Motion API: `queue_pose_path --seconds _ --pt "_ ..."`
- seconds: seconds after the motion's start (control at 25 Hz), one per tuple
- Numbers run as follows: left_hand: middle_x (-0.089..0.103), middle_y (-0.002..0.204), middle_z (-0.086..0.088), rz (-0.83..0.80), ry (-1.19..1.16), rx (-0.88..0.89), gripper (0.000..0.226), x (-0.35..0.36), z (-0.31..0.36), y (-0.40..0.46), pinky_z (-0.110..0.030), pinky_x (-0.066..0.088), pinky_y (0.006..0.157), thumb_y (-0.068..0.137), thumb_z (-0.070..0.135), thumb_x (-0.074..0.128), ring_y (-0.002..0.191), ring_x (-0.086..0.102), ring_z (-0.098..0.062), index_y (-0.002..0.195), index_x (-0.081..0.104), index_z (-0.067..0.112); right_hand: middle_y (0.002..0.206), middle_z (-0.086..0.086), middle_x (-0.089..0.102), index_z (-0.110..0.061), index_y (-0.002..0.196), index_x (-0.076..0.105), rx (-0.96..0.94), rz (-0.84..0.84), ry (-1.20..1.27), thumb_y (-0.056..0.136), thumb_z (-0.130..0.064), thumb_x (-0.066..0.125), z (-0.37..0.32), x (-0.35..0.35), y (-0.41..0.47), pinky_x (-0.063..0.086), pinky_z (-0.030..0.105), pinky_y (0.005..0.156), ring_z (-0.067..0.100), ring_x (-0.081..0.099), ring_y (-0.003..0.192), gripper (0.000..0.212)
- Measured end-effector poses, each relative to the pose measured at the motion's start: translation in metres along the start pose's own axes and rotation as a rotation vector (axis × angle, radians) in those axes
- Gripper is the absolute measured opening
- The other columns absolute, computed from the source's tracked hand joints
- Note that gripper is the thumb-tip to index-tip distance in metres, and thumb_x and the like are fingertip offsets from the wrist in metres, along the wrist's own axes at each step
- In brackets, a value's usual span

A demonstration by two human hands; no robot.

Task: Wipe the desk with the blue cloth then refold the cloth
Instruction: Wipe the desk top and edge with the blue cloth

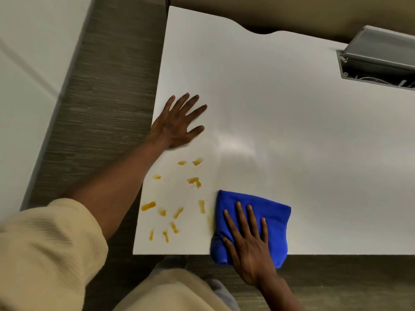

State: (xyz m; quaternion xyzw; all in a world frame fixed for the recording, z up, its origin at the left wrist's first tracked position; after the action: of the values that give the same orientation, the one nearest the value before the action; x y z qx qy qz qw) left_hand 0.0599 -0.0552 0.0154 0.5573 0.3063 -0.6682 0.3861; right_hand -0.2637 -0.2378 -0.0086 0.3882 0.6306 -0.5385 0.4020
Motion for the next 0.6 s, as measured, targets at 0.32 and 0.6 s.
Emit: queue_pose_path --seconds 0.32,0.6 --pt "0.005 0.174 0.003 -0.022 0.000 -0.004 0.069 -0.005 0.002 -0.002 -0.051 0.003 0.128 0.101 0.067 0.021 0.160 0.000 -0.019 0.163 0.013 0.039 0.173 -0.005 -0.019 -0.039 0.163 -0.011 0.206 0.062 0.098 0.106 -0.058 0.009 0.036 -0.058 0.108 -0.004 0.055 0.129 0.023 -0.017 0.160 0.063" --pt "0.002 0.174 0.005 -0.028 0.002 -0.006 0.069 -0.002 -0.001 0.000 -0.051 0.001 0.128 0.101 0.069 0.019 0.160 -0.003 -0.017 0.163 0.010 0.040 0.176 -0.004 -0.001 -0.037 0.166 0.009 0.048 0.007 0.011 0.107 -0.059 0.014 0.022 -0.003 -0.022 0.010 0.055 0.122 0.026 0.000 0.162 0.063"
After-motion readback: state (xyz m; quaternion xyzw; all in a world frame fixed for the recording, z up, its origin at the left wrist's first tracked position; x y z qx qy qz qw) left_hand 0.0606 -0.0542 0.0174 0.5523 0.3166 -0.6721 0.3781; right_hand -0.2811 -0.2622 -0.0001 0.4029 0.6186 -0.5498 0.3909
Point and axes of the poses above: each hand's wrist, its own y-axis towards the middle knuckle, its own x-axis out of the palm, z = x × y, the point moved 10 cm from there along y, towards the middle knuckle
